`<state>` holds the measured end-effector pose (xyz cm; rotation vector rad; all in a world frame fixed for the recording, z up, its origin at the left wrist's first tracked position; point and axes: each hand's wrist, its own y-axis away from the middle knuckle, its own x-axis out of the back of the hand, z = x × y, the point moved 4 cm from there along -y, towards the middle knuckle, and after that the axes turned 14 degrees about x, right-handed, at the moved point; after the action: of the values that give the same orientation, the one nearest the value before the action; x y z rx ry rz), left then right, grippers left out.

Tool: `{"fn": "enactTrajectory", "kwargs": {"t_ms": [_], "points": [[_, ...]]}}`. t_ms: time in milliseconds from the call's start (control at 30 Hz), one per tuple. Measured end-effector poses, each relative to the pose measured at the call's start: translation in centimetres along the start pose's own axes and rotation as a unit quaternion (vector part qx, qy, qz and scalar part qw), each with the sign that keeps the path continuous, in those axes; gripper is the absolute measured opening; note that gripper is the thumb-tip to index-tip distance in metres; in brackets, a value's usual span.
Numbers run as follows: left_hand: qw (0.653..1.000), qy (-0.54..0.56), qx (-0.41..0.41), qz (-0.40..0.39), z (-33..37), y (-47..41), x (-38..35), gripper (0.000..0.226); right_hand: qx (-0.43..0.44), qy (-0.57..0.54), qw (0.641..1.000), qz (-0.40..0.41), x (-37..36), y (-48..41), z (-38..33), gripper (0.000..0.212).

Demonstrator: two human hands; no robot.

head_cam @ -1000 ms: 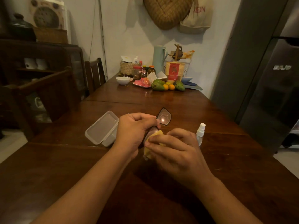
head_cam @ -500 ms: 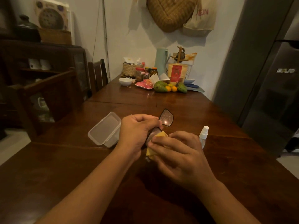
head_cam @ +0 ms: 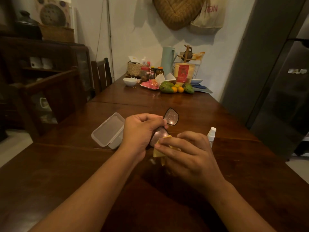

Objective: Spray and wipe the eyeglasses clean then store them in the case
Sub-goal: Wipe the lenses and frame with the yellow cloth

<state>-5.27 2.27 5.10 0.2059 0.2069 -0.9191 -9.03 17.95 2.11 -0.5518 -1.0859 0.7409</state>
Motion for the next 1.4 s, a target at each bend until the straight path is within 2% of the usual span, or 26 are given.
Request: {"fn": "enactTrajectory", "kwargs": {"t_ms": [233,333,467,733,933,1033,1133,1400], "points": [[1.0,-0.009,0.009,0.0,-0.4,-0.3,-0.1,0.012,-0.06,-0.009,0.998,0.022,0.1,0.1,0.5,0.039],[1.0,0.008,0.013,-0.008,-0.3,-0.2,0.0,0.014,-0.041,-0.021,0.999,-0.012,-0.4,-0.5,-0.5,0.044],[1.0,0.013,0.014,-0.004,-0.1,-0.1,0.2,0.012,-0.014,-0.021,1.0,-0.012,-0.3,-0.2,-0.2,0.045],[1.0,0.015,0.015,-0.008,-0.2,0.0,0.0,0.014,-0.078,0.009,0.997,0.019,0.1,0.0,0.5,0.036],[1.0,0.014,0.016,-0.009,-0.3,0.0,0.0,0.012,-0.008,-0.016,1.0,-0.009,-0.2,-0.5,-0.7,0.04],[1.0,0.011,0.01,-0.01,-0.3,0.0,-0.1,0.011,-0.04,0.004,0.999,0.012,0.4,0.2,0.4,0.034],[1.0,0.012,0.018,-0.008,-0.4,0.0,-0.2,0.009,-0.089,0.011,0.996,0.016,0.3,0.5,0.9,0.039],[0.999,0.018,0.032,-0.013,-0.4,0.2,-0.1,0.005,-0.057,-0.005,0.998,-0.005,-0.3,-0.3,-0.2,0.043]]}}
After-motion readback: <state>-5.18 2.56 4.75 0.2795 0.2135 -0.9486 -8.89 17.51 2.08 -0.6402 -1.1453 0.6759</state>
